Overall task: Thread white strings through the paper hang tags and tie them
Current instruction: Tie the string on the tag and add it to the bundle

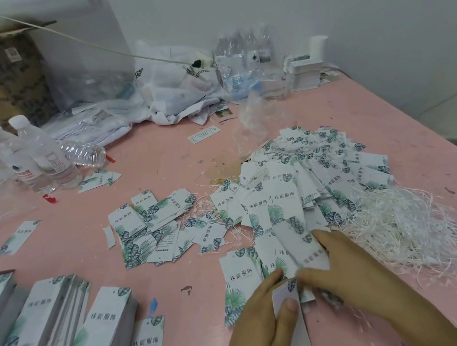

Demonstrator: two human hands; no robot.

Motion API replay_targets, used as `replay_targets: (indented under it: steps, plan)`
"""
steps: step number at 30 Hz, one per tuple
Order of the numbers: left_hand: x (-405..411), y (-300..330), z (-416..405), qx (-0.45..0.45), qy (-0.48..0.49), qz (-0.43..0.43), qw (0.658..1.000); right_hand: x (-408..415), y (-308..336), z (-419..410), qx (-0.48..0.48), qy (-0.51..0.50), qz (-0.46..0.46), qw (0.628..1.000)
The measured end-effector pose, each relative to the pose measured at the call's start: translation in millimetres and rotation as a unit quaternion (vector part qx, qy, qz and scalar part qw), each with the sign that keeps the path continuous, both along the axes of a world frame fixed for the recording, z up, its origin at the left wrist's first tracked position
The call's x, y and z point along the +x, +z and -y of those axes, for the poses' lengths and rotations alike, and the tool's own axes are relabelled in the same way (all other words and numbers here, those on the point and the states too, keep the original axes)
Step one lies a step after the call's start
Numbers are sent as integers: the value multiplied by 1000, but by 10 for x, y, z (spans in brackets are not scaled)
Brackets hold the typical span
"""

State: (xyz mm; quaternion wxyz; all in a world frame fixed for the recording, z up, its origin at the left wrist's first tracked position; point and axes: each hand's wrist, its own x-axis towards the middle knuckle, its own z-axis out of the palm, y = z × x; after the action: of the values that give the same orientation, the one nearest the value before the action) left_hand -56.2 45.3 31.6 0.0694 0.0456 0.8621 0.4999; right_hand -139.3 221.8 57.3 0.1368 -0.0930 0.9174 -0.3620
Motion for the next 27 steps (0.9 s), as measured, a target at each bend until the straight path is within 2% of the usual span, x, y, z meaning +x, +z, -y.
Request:
replay_targets:
  steps: [5, 9, 13, 18, 22, 27]
  plan:
    - [1, -75, -8, 13, 19, 1, 1000, -47, -54, 23, -42, -10, 43, 998]
    - [8, -65, 6, 60, 61, 9, 996, -39, -56, 132, -56, -26, 45, 997]
    - [41, -19, 66, 71, 148, -19, 986, -14, -30, 316, -64, -26, 47, 997]
    - [16, -40, 217, 97, 266, -50, 958, 44, -11, 653, -59, -8, 35, 998]
    - [3, -61, 283, 124, 274, -22, 954, 65, -62, 663, -62, -30, 4, 998]
    - [6, -81, 278, 113, 274, -27, 955, 21, -27, 327, -157, -115, 76, 978]
